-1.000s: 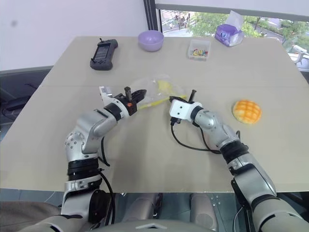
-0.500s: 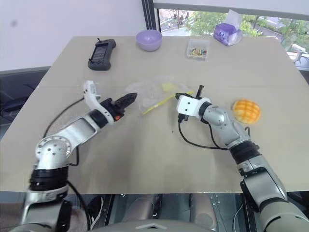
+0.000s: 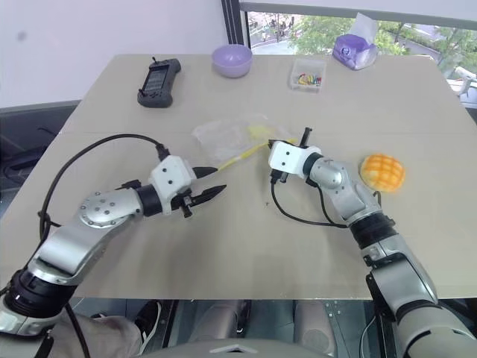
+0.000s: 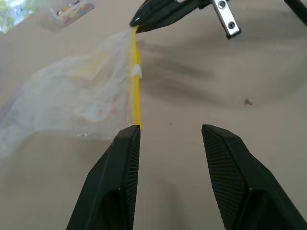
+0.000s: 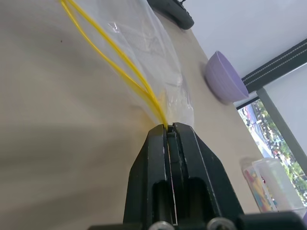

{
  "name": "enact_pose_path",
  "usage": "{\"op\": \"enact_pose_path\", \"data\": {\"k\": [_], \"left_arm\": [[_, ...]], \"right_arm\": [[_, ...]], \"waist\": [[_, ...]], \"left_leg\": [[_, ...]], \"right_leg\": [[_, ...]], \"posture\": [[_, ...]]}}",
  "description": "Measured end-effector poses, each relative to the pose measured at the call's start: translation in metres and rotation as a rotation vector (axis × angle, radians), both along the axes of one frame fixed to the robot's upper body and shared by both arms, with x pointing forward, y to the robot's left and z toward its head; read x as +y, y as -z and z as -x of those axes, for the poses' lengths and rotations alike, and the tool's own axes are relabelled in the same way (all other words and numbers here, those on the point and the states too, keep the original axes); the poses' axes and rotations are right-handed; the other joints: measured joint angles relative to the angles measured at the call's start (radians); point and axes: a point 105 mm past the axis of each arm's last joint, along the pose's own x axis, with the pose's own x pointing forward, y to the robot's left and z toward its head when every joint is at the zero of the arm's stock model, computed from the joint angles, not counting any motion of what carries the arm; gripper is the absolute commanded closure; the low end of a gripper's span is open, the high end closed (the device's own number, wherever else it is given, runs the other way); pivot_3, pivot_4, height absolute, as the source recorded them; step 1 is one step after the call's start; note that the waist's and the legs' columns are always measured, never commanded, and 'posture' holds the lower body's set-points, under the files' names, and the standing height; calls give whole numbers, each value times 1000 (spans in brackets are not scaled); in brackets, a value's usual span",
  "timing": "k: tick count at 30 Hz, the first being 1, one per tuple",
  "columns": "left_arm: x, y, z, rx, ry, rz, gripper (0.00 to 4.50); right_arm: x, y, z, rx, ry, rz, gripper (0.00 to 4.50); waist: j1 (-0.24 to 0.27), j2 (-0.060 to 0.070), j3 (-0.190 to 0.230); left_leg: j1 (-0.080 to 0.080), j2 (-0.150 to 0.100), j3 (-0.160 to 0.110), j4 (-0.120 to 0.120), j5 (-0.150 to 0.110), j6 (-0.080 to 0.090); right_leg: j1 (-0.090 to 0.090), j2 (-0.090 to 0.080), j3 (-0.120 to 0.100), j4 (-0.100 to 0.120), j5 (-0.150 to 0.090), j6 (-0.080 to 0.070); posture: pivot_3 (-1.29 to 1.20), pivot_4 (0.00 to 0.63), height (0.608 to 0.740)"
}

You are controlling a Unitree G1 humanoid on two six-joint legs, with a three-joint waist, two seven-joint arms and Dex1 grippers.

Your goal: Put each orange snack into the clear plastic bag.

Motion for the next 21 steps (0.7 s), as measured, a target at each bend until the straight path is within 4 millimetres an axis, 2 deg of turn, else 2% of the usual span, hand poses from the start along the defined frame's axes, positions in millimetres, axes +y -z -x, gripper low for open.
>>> {"op": "enact_pose_path", "data": {"k": [10, 21], "left_arm": [[-6, 9, -24, -96, -97, 23, 2335], [-13, 11, -26, -118, -96, 79, 2335]], "right_arm": [[2, 1, 1, 7, -8, 3, 4500], [2, 1, 1, 8, -8, 4, 4500]], "waist": [[-2, 0, 0], [-3, 0, 0]], "left_leg": [[0, 0, 0, 0, 0, 0], [0, 0, 0, 0, 0, 0]], "right_leg": [[-1, 0, 0, 1, 0, 0], [-2, 0, 0, 1, 0, 0]], "posture": [[0, 150, 740], [0, 150, 740]]}}
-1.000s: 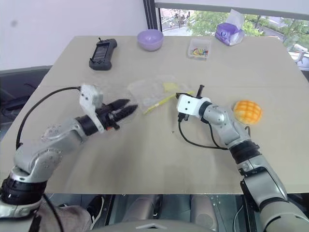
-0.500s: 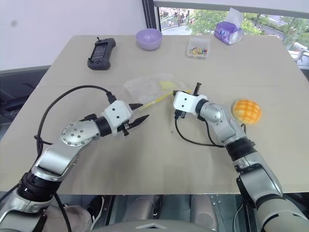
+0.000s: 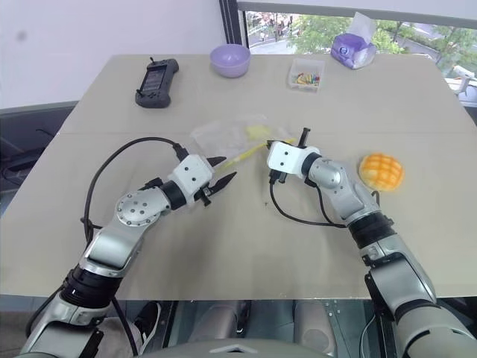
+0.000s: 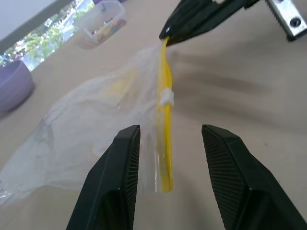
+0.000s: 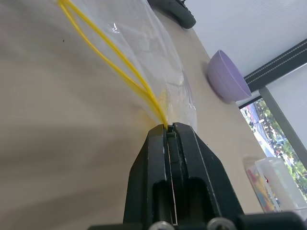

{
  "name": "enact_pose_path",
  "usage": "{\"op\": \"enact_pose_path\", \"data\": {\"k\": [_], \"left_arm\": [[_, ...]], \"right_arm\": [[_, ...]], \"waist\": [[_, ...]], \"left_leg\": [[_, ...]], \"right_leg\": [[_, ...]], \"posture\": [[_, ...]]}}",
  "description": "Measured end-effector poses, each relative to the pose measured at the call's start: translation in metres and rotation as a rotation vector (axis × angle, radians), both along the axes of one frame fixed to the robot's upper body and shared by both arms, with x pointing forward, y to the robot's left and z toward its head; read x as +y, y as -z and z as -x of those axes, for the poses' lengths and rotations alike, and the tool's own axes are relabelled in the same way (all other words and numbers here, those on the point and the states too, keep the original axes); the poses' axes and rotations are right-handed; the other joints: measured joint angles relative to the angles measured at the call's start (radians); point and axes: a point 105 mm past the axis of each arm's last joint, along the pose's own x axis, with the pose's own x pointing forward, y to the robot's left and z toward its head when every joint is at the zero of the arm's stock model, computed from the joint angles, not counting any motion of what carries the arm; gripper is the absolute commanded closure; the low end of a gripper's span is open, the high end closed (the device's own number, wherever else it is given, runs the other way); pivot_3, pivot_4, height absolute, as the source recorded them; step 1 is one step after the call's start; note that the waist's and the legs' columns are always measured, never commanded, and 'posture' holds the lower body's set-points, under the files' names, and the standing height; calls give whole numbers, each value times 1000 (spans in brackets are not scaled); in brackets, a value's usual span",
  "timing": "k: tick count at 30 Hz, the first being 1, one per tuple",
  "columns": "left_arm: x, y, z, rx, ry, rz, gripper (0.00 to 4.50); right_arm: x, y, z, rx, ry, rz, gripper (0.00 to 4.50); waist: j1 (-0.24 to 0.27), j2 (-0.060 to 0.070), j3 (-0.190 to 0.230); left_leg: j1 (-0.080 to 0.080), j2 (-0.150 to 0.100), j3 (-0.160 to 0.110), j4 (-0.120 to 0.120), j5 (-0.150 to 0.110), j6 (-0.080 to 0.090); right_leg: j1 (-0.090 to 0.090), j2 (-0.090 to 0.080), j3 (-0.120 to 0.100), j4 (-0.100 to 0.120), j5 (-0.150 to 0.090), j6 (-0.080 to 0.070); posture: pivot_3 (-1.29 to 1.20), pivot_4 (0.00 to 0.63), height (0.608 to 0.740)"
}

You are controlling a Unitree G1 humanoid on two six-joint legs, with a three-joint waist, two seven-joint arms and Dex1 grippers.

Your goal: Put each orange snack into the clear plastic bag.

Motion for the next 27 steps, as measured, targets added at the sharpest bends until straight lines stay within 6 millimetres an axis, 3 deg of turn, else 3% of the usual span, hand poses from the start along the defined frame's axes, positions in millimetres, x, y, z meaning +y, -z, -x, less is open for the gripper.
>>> {"op": "enact_pose_path", "data": {"k": [5, 8, 11, 25, 27], "left_arm": [[3, 4, 0, 3, -10, -8, 2335], [7, 8, -2, 7, -23, -19, 3131], [7, 11, -4, 10, -30, -22, 4378], [3, 12, -6, -12, -19, -24, 4378], [2, 10, -5, -20, -10, -25, 4500]], "right_arm": [[0, 0, 0, 0, 0, 0, 4500], [0, 0, 0, 0, 0, 0, 4500], [0, 0, 0, 0, 0, 0, 4500], [0, 1, 2, 37, -8, -6, 4500], [3, -2, 5, 45, -28, -15, 3961]], "waist": [[1, 0, 0], [0, 0, 0], [0, 0, 0], [0, 0, 0], [0, 0, 0]], "left_leg": [[0, 0, 0, 0, 0, 0], [0, 0, 0, 0, 0, 0], [0, 0, 0, 0, 0, 0], [0, 0, 0, 1, 0, 0], [0, 0, 0, 1, 0, 0]], "right_leg": [[0, 0, 0, 0, 0, 0], [0, 0, 0, 0, 0, 0], [0, 0, 0, 0, 0, 0], [0, 0, 0, 1, 0, 0], [0, 0, 0, 1, 0, 0]], "posture": [[0, 150, 740], [0, 150, 740], [0, 150, 740], [0, 150, 740], [0, 150, 740]]}}
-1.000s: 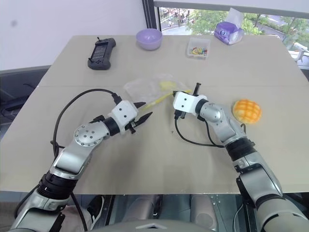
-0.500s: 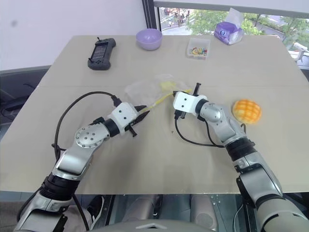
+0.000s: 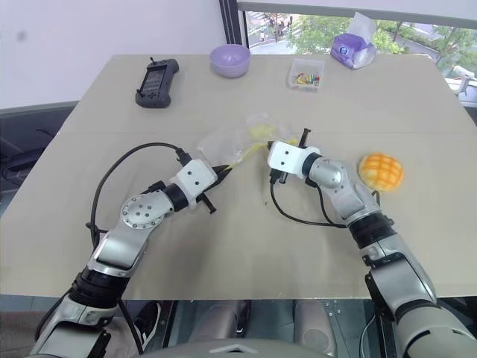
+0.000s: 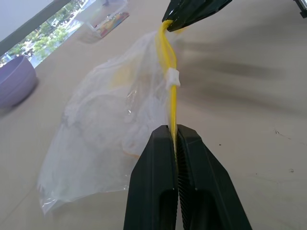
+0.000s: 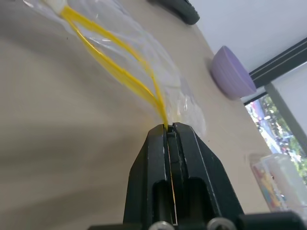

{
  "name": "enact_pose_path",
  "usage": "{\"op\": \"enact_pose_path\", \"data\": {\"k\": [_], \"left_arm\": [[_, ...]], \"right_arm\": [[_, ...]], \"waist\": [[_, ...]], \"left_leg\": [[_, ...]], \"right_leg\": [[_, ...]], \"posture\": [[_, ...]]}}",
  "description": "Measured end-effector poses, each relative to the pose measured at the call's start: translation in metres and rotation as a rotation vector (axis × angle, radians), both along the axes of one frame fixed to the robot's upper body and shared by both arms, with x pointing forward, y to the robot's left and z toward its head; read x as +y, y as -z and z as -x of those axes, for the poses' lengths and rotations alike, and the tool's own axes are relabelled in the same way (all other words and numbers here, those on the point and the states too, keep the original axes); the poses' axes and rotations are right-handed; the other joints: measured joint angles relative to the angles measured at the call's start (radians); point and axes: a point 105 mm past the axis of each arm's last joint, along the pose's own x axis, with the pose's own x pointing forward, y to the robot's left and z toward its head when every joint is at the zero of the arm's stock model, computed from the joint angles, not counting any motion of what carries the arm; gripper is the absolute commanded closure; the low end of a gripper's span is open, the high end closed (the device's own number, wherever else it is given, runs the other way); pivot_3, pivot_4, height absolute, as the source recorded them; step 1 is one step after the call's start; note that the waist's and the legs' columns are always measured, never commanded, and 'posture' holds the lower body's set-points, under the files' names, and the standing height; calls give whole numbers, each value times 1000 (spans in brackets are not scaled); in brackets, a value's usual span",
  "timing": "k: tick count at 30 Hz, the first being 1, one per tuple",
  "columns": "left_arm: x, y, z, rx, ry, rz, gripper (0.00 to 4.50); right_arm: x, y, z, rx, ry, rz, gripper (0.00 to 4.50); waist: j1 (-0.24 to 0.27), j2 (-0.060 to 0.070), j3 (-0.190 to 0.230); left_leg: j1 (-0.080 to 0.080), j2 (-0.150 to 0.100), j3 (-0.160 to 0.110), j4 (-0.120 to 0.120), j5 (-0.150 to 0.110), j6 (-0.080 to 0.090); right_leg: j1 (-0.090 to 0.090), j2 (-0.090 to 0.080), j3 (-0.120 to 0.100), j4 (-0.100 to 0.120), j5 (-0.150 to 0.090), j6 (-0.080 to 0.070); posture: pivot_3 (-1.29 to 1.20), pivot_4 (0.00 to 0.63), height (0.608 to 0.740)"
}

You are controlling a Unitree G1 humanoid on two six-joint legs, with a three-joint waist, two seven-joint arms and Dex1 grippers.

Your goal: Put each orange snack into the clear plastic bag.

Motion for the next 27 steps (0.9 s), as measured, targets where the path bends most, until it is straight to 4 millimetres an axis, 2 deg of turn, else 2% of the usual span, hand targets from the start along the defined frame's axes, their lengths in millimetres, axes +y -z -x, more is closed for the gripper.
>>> {"op": "enact_pose_path", "data": {"k": [4, 11, 17, 21, 27], "left_arm": [[1, -2, 1, -14, 37, -9, 4500], [3, 0, -2, -2, 70, -1, 4500], [8, 2, -8, 42, 91, 38, 4500], [5, 0, -13, 44, 114, 52, 4500], [-2, -5, -17, 39, 147, 72, 4500]], "right_arm": [[2, -5, 9, 2, -50, 28, 2454], [-2, -7, 25, 60, -103, 51, 2454], [-35, -30, 29, 145, -31, -32, 2454], [-32, -41, 32, 174, -25, -106, 2454], [-20, -29, 29, 161, -20, -58, 2454]], "waist": [[1, 0, 0], [1, 0, 0], [3, 0, 0], [1, 0, 0], [1, 0, 0]], "left_leg": [[0, 0, 0, 0, 0, 0], [0, 0, 0, 1, 0, 0], [0, 0, -2, 2, 0, 0], [0, 0, -1, 2, 0, 0], [-1, -1, -1, 4, 0, 0]], "right_leg": [[0, 0, 0, 0, 0, 0], [0, 0, 0, 0, 0, 0], [1, 0, -1, 1, 0, 0], [1, 0, -1, 1, 0, 0], [1, -1, -1, 1, 0, 0]], "posture": [[0, 150, 740], [0, 150, 740], [0, 150, 740], [0, 150, 740], [0, 150, 740]]}}
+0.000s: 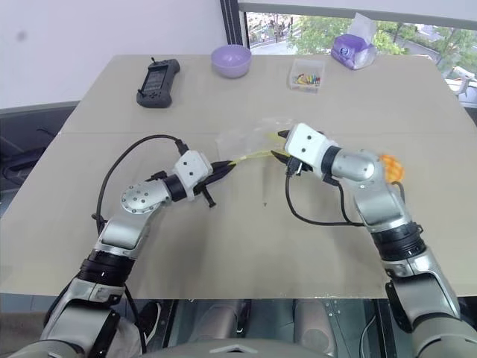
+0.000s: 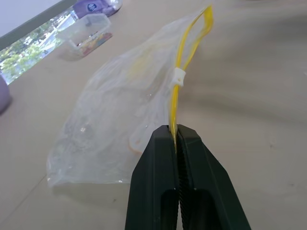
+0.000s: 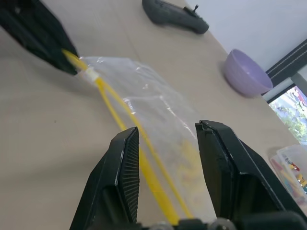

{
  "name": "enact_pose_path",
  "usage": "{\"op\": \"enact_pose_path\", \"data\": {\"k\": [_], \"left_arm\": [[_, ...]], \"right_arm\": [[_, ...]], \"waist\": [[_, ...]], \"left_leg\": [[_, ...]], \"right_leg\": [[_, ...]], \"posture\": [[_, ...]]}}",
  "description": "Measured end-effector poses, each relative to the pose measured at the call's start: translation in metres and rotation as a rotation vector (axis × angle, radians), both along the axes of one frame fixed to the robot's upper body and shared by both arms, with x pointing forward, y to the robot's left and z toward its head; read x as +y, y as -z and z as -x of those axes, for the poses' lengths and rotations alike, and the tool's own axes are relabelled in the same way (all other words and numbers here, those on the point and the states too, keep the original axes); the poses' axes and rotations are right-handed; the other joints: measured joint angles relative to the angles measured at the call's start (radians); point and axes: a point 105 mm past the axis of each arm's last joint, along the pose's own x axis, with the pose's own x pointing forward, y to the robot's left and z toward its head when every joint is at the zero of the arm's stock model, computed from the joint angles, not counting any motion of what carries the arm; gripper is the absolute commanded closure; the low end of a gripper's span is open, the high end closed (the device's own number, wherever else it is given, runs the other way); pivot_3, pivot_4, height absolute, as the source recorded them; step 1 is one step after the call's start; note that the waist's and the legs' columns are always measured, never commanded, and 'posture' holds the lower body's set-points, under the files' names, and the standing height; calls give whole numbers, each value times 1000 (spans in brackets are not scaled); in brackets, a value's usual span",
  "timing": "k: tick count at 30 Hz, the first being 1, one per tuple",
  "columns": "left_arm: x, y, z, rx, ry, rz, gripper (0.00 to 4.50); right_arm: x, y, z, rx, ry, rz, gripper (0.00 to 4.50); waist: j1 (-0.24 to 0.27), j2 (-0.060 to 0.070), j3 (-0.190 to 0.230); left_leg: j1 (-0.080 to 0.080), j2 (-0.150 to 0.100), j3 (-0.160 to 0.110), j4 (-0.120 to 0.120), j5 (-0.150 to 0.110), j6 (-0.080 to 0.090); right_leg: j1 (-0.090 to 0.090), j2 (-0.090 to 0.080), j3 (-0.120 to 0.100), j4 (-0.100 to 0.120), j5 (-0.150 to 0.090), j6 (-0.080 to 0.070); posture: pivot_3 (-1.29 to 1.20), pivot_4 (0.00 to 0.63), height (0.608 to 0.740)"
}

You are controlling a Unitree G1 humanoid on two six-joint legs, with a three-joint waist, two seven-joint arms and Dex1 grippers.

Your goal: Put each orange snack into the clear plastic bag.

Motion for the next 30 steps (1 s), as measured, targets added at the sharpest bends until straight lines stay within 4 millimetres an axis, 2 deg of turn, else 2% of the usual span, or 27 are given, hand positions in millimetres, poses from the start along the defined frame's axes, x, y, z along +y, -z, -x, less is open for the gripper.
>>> {"op": "enact_pose_path", "data": {"k": [3, 7, 11, 14, 16, 25, 30], "left_arm": [[-3, -3, 0, -12, 16, 3, 4500], [-4, -2, 0, -7, 21, 3, 4500], [-3, -3, 0, -6, 18, 5, 4500], [-4, -3, 0, -4, 18, 8, 4500], [-4, -2, 0, -2, 17, 9, 4500], [-10, -6, -2, -5, 29, 27, 4500], [-10, -5, -2, -2, 29, 28, 4500]], "right_arm": [[5, 7, -3, -3, 1, 16, 2454], [10, 4, -3, 31, -3, -65, 2454], [-6, -2, -6, 89, 52, -174, 2454], [-18, -2, -3, 118, 78, -203, 3261], [-22, 2, 1, 148, 79, -203, 4212], [-16, 3, 7, 184, 56, -224, 4212], [-21, 20, -1, 226, 98, -200, 4212]], "waist": [[0, 0, 0], [0, 0, 0], [3, 0, 0], [3, 0, 0], [2, 0, 0], [0, 0, 0], [0, 0, 0]], "left_leg": [[0, 0, 0, 0, 0, 0], [0, 0, 0, 0, 0, 0], [-1, 0, -2, 2, 0, 0], [-1, 0, -2, 2, 0, 0], [-1, 0, -2, 2, 0, 0], [-1, 0, -2, 3, 0, 0], [-1, 0, -2, 3, 0, 0]], "right_leg": [[0, 0, 0, 0, 0, 0], [0, 0, 0, 0, 0, 0], [0, 0, -1, 0, 0, 0], [1, 0, -1, 0, 0, 0], [1, 0, -2, 0, 0, 0], [1, 0, -1, 2, 0, 0], [1, 0, -2, 2, 0, 0]], "posture": [[0, 150, 740], [0, 150, 740], [0, 150, 740], [0, 150, 740], [0, 150, 740], [0, 150, 740], [0, 150, 740]]}}
